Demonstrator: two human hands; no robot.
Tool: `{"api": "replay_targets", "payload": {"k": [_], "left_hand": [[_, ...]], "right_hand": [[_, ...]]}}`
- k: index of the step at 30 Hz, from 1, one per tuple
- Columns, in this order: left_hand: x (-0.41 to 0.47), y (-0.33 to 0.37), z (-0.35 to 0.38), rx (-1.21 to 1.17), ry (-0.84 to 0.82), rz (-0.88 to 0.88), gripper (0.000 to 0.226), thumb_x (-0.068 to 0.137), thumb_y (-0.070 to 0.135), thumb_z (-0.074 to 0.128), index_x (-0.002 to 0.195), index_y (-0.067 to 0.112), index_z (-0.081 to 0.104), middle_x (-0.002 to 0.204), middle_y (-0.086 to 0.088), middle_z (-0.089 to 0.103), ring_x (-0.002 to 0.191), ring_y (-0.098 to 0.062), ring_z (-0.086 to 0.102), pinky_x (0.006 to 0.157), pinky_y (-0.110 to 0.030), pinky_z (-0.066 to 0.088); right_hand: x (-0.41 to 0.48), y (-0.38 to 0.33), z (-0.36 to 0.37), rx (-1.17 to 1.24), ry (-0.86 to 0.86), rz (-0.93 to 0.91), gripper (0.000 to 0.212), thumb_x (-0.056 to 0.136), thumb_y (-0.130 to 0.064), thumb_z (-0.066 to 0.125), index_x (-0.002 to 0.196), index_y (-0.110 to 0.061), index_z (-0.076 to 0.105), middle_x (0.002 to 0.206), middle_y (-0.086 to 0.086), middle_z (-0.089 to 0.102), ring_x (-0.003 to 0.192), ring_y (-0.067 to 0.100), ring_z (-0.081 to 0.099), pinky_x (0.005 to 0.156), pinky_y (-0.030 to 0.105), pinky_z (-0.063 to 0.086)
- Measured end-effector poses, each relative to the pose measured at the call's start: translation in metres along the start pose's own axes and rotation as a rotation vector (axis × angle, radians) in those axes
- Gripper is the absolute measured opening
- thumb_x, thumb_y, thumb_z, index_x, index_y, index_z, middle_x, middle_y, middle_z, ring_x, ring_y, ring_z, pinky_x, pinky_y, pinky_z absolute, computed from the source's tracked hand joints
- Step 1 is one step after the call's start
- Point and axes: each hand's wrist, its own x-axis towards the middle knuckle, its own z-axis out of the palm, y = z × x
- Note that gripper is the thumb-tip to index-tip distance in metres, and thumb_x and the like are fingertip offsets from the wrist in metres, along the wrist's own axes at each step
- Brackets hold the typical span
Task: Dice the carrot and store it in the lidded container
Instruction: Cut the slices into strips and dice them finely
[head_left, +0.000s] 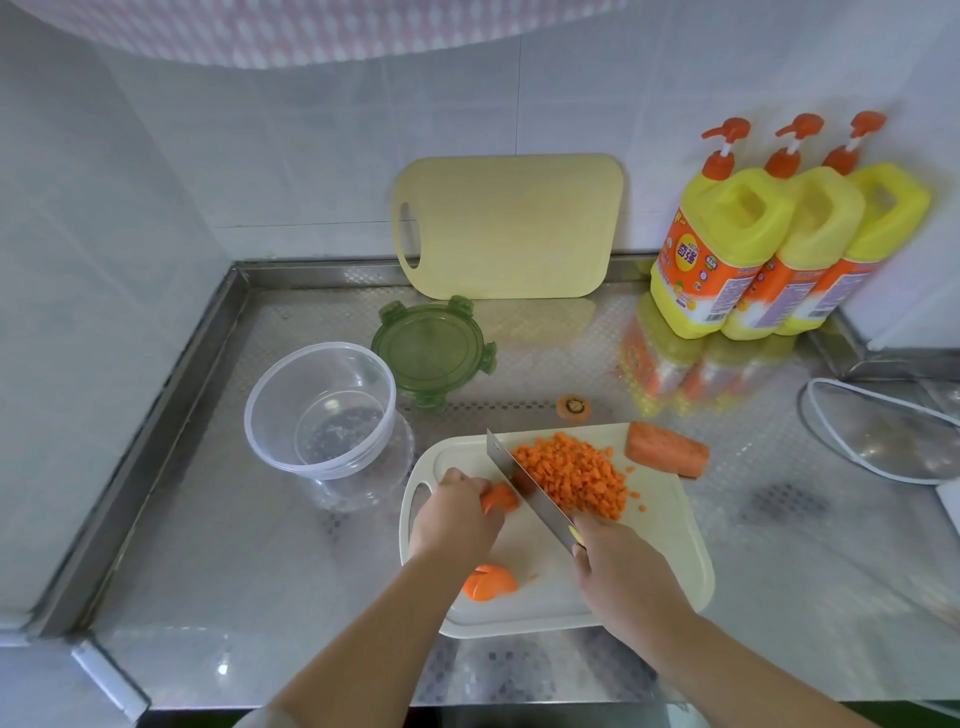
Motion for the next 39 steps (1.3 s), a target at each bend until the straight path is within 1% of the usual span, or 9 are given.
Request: {"api": "replay_targets", "payload": {"k": [3,6,13,18,21,25,29,36,39], "left_hand": [[-0.002,0.000,0.002,0.055,0.026,0.020,0.032,0.091,0.043,0.051,0.118,0.027,0.055,0.119,0.002,0.047,0.105,-0.021,0.052,0.087,-0.030,0.046],[-0.003,0.001,0.005,0.081,0.059,0.048,0.036,0.090,0.044,0.054,0.122,0.028,0.052,0.123,0.004,0.047,0.115,-0.018,0.046,0.092,-0.030,0.044],[-0.001,0.003,0.007,0.081,0.094,0.035,0.026,0.093,0.033,0.052,0.117,0.023,0.056,0.119,0.002,0.051,0.109,-0.019,0.051,0.085,-0.028,0.043],[-0.005,0.001,0.009,0.052,0.091,0.030,0.034,0.093,0.042,0.052,0.123,0.026,0.052,0.124,0.005,0.047,0.112,-0.018,0.047,0.085,-0.029,0.046],[-0.007,-0.001,0.011,0.006,0.096,0.018,0.041,0.091,0.043,0.054,0.127,0.026,0.048,0.126,0.007,0.045,0.108,-0.019,0.052,0.081,-0.031,0.049],[-0.004,-0.001,0.012,-0.033,0.107,0.008,0.026,0.092,0.034,0.055,0.112,0.018,0.055,0.117,0.002,0.049,0.096,-0.020,0.058,0.072,-0.030,0.046],[-0.002,-0.001,0.017,-0.020,0.128,-0.006,0.026,0.094,0.037,0.053,0.111,0.019,0.058,0.113,0.002,0.049,0.090,-0.023,0.060,0.070,-0.030,0.048],[0.000,-0.003,0.021,0.007,0.123,0.000,0.023,0.095,0.037,0.051,0.105,0.017,0.059,0.111,0.002,0.049,0.088,-0.022,0.061,0.069,-0.029,0.047],[0.001,-0.003,0.021,0.028,0.110,0.011,0.026,0.097,0.040,0.048,0.105,0.018,0.060,0.110,0.002,0.048,0.087,-0.022,0.061,0.069,-0.029,0.047]], "right_hand": [[0.000,-0.001,0.000,0.016,-0.007,0.015,0.021,0.100,-0.025,0.035,0.117,-0.026,0.048,0.093,-0.010,0.051,0.092,0.010,0.056,0.074,0.020,0.042],[0.000,-0.001,0.001,0.021,-0.024,0.028,0.023,0.100,-0.025,0.035,0.119,-0.027,0.047,0.101,-0.008,0.057,0.094,0.010,0.057,0.077,0.020,0.044],[-0.002,-0.003,0.002,0.013,-0.075,0.008,0.027,0.100,-0.023,0.032,0.125,-0.024,0.043,0.093,-0.007,0.050,0.084,0.012,0.051,0.072,0.023,0.042],[-0.002,-0.005,-0.002,0.009,-0.034,0.019,0.016,0.100,-0.022,0.034,0.110,-0.025,0.047,0.087,-0.010,0.051,0.083,0.010,0.057,0.076,0.025,0.049],[-0.005,-0.008,-0.007,-0.005,-0.024,-0.007,0.019,0.098,-0.020,0.036,0.115,-0.024,0.046,0.097,-0.009,0.053,0.084,0.012,0.059,0.074,0.026,0.049],[-0.008,-0.015,-0.009,-0.042,-0.056,-0.065,0.024,0.098,-0.016,0.035,0.121,-0.019,0.041,0.106,-0.005,0.053,0.077,0.014,0.053,0.067,0.026,0.044],[-0.009,-0.020,-0.004,-0.065,-0.074,-0.065,0.031,0.099,-0.013,0.034,0.129,-0.018,0.037,0.112,-0.004,0.054,0.088,0.016,0.059,0.065,0.023,0.036],[-0.011,-0.024,0.001,-0.073,-0.079,-0.047,0.028,0.098,-0.013,0.034,0.125,-0.019,0.038,0.108,-0.005,0.055,0.084,0.014,0.058,0.066,0.021,0.039],[-0.010,-0.026,0.002,-0.091,-0.097,-0.032,0.029,0.098,-0.010,0.034,0.125,-0.017,0.038,0.108,-0.004,0.055,0.076,0.014,0.049,0.063,0.021,0.036]]}}
